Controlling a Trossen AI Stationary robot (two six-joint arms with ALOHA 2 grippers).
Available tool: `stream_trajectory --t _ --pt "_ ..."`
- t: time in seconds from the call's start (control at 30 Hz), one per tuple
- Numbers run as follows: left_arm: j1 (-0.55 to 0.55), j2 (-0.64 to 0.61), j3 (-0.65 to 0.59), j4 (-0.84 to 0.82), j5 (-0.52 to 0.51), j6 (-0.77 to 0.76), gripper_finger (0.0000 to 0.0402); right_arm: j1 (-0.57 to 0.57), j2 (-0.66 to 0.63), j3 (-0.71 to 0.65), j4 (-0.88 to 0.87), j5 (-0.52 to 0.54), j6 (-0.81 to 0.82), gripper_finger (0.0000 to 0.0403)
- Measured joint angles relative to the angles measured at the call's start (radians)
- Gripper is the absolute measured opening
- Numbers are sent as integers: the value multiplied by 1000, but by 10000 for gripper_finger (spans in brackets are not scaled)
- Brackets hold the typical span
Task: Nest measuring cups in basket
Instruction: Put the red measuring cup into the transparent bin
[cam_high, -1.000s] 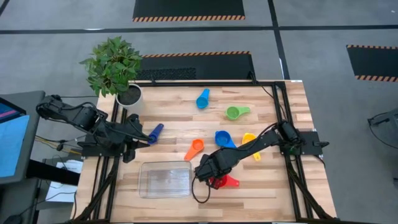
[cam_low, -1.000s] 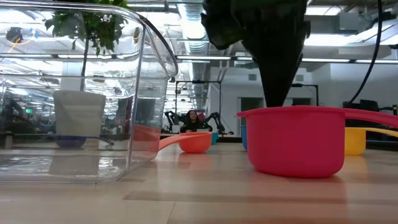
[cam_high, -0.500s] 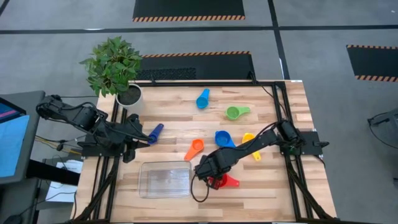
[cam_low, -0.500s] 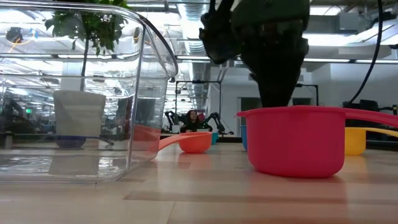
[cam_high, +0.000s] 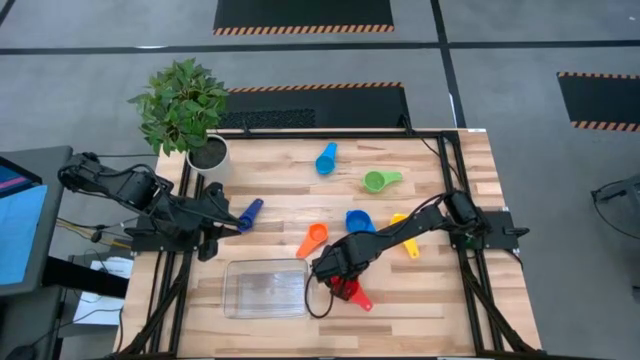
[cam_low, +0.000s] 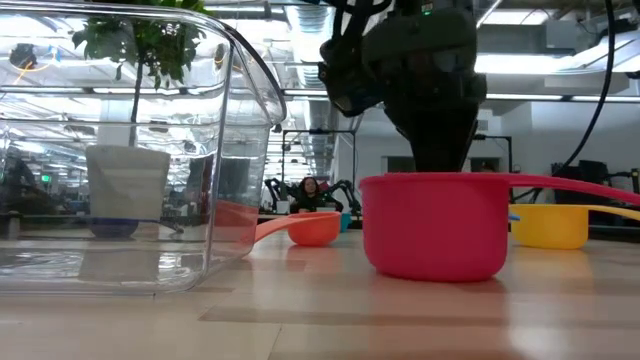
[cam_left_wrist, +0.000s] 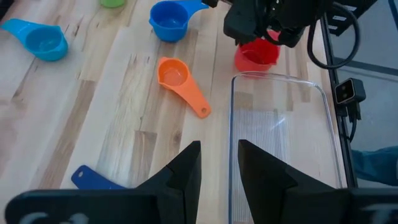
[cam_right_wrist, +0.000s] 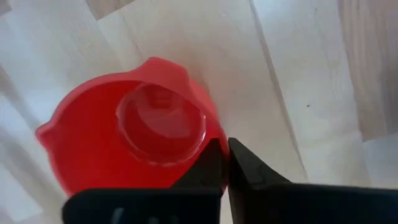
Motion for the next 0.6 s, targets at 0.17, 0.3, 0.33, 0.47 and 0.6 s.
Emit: stream_trajectory --t 0.17,0.3,0.33,0.47,0.6 --pt "0 0 0 0 -1 0 93 -5 -12 56 -106 -2 -41 8" --pt "0 0 0 0 -2 16 93 -12 -48 183 -290 10 -56 7" --pt "0 0 0 0 -2 19 93 -11 -56 220 -329 19 -56 7" --pt "0 0 0 -19 -2 40 93 -11 -96 364 -355 78 -40 7" --pt "0 0 0 -47 -2 41 93 -18 -103 470 -237 149 -53 7"
